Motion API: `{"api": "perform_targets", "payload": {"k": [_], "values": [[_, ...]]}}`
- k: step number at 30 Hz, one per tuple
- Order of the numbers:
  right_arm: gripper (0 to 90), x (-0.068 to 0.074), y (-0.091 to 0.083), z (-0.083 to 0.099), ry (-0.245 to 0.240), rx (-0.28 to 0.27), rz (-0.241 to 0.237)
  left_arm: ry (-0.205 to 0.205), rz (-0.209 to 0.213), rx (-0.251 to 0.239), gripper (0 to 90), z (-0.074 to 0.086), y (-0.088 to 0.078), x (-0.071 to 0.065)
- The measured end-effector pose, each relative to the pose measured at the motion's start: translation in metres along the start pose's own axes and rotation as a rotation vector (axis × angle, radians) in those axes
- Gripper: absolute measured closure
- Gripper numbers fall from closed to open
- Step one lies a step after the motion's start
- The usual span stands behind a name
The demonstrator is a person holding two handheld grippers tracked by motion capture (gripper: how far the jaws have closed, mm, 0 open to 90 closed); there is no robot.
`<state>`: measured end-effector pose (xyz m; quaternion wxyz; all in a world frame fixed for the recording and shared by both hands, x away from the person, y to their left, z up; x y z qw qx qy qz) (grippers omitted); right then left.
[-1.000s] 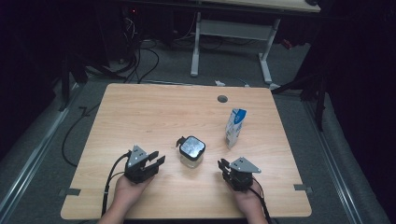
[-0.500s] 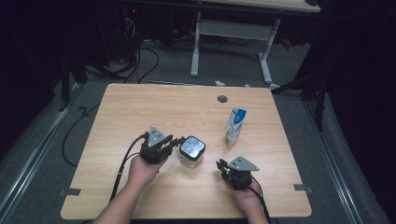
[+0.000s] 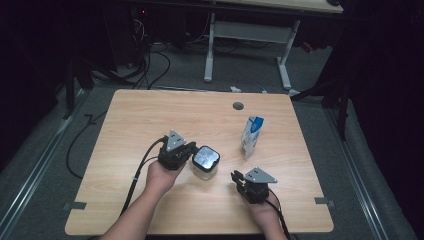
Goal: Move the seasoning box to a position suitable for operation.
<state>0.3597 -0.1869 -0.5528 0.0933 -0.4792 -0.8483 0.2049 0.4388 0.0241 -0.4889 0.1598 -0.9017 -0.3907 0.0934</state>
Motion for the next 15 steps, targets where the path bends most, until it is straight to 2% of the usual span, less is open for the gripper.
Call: {"api": "perform_targets", "payload": {"k": [3, 10, 15], "values": [[80.6, 0.0009, -0.0002, -0.0005, -0.003, -0.002, -0.002, 0.007, -0.019, 0.005, 90.0, -0.0003, 0.0032, 0.0011], [80.6, 0.0007, -0.0003, -0.0006, 0.0, -0.002, 0.002, 0.034, -0.02, 0.023, 90.0, 0.0036, 0.0057, -0.0018], [80.7, 0.0009, -0.0003, -0.0005, -0.003, 0.002, 0.0, 0.032, -0.027, 0.017, 90.0, 0.0041, 0.006, -0.0008]]}}
Point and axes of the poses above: each handheld gripper's, and its own axes: y roughly forward along the jaws, z roughly out of its underside, x roughly to its left, the point moved 6 cm from there along y, roughly forward along the jaws, and after that the axes turned 6 degrees about -x, right-handed, at the moved point
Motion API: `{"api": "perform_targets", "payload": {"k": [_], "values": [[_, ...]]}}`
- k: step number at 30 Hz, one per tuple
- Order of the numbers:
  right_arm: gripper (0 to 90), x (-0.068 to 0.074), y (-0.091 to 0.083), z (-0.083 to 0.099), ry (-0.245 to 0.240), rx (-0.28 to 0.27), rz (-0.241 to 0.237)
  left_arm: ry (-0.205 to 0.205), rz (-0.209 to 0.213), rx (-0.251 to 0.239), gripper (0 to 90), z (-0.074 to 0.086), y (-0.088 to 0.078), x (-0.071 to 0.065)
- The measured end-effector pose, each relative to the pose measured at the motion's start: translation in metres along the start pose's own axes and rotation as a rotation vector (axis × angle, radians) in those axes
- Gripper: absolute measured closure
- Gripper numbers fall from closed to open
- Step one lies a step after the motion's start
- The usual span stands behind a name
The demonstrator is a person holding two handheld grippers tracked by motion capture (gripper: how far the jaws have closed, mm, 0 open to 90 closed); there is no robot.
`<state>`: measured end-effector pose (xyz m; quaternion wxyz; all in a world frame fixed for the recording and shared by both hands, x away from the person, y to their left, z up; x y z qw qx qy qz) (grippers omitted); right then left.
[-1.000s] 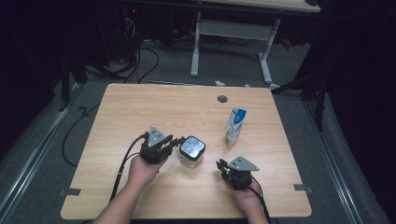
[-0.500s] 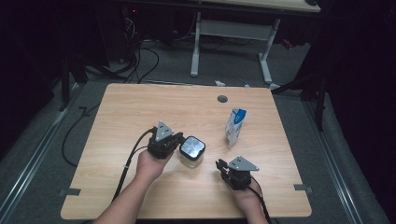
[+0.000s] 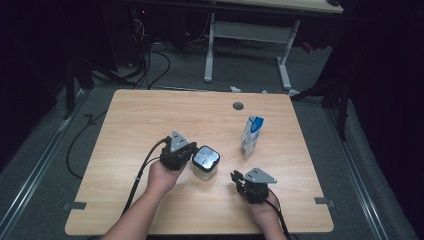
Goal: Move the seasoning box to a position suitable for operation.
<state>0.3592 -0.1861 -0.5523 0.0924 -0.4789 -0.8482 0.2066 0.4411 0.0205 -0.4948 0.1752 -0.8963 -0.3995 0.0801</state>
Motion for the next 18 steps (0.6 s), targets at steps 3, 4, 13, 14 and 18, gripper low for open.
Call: {"api": "perform_targets", "payload": {"k": [3, 4, 13, 14, 18], "values": [[80.6, 0.0, 0.0, 0.0, 0.0, -0.003, 0.001, 0.005, -0.001, -0.002, 90.0, 0.0, 0.0, 0.0], [80.6, 0.0, 0.0, 0.0, 0.001, -0.003, 0.0, 0.009, -0.003, -0.003, 90.0, 0.0, 0.0, -0.001], [82.3, 0.005, -0.001, -0.004, -0.004, -0.024, -0.011, 0.005, -0.005, -0.023, 90.0, 0.002, -0.001, -0.001], [83.1, 0.007, -0.001, -0.005, -0.01, -0.032, -0.013, 0.003, -0.005, -0.024, 90.0, 0.002, -0.001, -0.001], [87.5, 0.013, 0.001, -0.011, -0.016, -0.059, -0.019, -0.004, 0.001, -0.029, 90.0, 0.003, -0.001, 0.0]]}}
Point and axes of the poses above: each handheld gripper's, and its own axes: y roughly forward along the jaws, z roughly out of its underside, x roughly to its left, the point moved 6 cm from there along y, roughly forward along the jaws, and after that the axes turned 6 degrees about -x, right-handed, at the moved point
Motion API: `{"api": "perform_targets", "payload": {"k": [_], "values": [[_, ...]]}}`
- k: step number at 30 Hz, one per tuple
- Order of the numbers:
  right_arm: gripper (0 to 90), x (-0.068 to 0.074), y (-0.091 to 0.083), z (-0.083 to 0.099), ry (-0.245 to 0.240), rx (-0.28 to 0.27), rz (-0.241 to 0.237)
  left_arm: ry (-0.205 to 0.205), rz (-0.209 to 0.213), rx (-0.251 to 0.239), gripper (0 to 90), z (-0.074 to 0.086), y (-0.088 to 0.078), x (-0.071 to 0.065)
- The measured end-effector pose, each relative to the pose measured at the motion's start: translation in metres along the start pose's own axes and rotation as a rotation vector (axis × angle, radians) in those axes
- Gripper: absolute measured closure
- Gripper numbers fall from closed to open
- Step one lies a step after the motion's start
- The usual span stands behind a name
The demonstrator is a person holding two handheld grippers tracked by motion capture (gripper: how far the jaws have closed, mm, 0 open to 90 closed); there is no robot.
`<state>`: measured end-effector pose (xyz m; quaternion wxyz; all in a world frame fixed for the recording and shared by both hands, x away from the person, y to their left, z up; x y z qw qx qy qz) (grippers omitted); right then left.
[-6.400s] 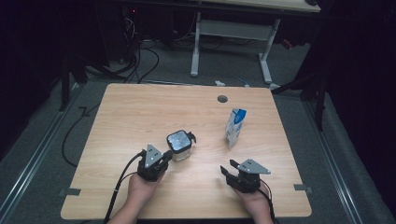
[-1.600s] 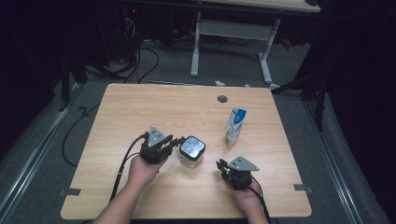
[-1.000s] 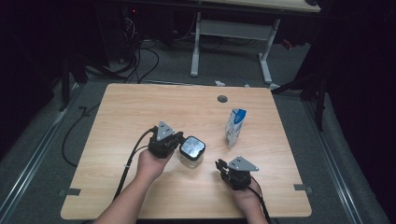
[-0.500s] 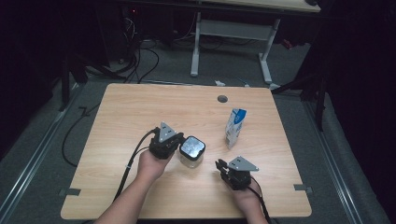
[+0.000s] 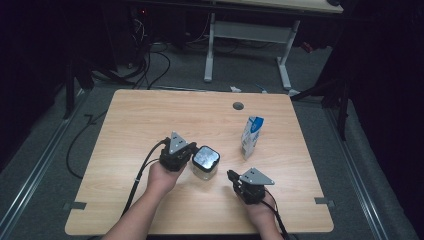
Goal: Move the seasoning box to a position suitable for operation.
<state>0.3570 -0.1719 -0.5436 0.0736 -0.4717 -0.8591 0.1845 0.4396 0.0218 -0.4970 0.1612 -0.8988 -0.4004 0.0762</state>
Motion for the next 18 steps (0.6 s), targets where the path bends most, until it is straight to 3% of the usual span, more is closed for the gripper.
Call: {"api": "perform_targets", "payload": {"k": [18], "values": [[89.0, 0.009, 0.009, -0.023, -0.034, -0.029, 0.01, -0.024, 0.019, -0.033, 90.0, 0.003, 0.0, 0.002]]}}
Point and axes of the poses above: each handheld gripper's, and its own axes: y roughly forward along the jaws, z roughly out of its underside, x roughly to its left, the point moved 6 cm from there along y, roughly forward along the jaws, and after that the axes turned 6 degrees about -x, right-handed, at the moved point
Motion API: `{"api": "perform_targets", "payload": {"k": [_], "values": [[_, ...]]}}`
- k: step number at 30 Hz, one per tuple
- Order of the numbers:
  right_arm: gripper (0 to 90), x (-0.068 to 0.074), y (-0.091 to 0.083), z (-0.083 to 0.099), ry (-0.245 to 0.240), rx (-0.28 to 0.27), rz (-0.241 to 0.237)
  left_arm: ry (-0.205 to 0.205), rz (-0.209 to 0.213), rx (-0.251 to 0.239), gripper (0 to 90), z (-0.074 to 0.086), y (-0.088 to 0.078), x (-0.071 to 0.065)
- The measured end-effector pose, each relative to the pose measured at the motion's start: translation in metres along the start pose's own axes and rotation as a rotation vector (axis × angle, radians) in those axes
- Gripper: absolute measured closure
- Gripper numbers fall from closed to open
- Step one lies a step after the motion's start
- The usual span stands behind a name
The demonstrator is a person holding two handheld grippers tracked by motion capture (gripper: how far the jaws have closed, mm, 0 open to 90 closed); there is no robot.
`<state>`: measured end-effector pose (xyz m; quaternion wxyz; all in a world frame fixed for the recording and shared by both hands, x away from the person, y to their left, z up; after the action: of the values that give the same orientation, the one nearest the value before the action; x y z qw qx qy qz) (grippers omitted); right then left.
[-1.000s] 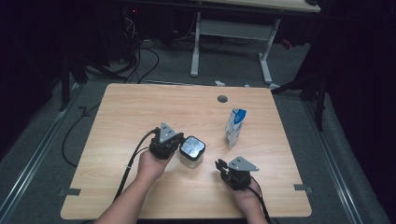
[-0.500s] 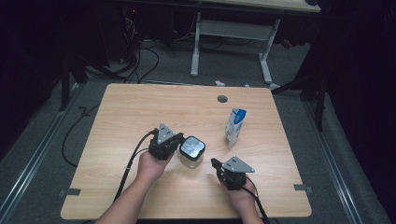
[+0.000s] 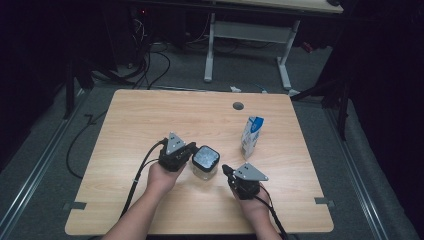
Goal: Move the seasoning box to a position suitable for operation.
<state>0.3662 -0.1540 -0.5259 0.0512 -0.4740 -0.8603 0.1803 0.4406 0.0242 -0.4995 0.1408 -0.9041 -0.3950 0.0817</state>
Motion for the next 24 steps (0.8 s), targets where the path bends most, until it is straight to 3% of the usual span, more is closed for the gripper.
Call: {"api": "perform_targets", "payload": {"k": [24], "values": [[89.0, 0.001, 0.009, -0.014, 0.007, -0.022, -0.002, -0.008, -0.003, -0.015, 90.0, 0.003, 0.0, 0.003]]}}
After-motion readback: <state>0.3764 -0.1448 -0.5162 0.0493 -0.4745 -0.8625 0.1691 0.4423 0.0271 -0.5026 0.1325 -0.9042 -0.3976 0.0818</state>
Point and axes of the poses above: each handheld gripper's, and its own axes: y roughly forward along the jaws, z roughly out of its underside, x roughly to its left, the point moved 6 cm from there along y, roughly forward along the jaws, and after that the axes turned 6 degrees about -x, right-handed, at the moved point
